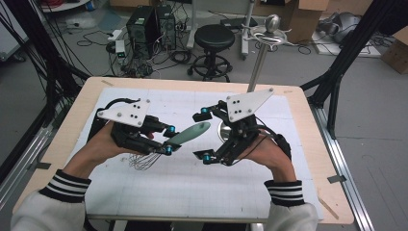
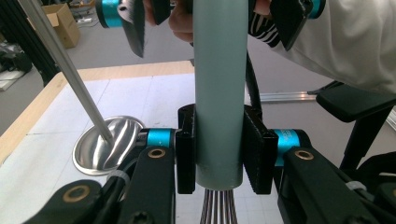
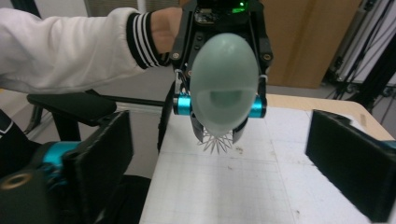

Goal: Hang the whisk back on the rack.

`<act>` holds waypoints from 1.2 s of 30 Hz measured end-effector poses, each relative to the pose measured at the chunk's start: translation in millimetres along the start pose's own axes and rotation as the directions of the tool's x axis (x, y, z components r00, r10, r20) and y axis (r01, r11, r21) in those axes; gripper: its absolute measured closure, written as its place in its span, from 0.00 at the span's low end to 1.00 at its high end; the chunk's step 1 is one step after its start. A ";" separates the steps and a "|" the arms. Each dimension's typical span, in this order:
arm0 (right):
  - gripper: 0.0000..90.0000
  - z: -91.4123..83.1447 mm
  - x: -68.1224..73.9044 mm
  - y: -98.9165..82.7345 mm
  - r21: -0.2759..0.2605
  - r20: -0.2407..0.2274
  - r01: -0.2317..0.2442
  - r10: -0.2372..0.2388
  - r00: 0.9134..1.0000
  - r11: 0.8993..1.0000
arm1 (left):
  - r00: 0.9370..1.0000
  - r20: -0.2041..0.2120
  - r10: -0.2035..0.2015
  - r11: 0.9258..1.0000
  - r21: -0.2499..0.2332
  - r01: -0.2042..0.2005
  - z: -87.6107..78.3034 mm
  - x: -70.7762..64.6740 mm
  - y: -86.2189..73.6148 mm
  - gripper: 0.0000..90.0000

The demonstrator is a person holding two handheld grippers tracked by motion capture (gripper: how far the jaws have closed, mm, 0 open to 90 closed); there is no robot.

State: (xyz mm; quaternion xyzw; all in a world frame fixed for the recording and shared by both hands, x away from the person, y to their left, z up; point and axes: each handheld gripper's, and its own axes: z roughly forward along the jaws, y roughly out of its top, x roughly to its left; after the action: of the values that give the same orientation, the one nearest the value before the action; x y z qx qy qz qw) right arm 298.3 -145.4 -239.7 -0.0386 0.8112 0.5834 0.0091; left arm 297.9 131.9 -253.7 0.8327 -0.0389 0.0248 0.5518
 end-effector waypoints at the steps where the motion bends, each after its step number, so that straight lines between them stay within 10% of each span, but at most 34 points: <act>1: 0.19 0.2 0.6 0.8 0.003 -0.003 -0.007 0.007 1.000 1.000 | 1.000 0.001 -0.002 1.000 -0.002 0.002 0.0 -0.2 0.0 0.77; 28: 0.71 8.2 1.4 7.9 -0.049 0.026 0.052 -0.051 0.998 0.997 | 1.000 -0.002 -0.010 1.000 -0.023 0.010 -1.4 -0.9 0.5 0.77; 36: 0.73 8.9 3.6 9.9 -0.046 0.044 0.083 -0.081 0.996 0.995 | 1.000 0.001 -0.003 1.000 -0.018 0.003 -1.3 -0.4 0.3 0.77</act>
State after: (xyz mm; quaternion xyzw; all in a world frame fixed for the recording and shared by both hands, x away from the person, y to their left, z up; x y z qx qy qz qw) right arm 293.7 -134.0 -233.3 -0.0601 0.7944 0.6024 0.0491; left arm 297.5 133.0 -252.9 0.8278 -0.0382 0.0233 0.5593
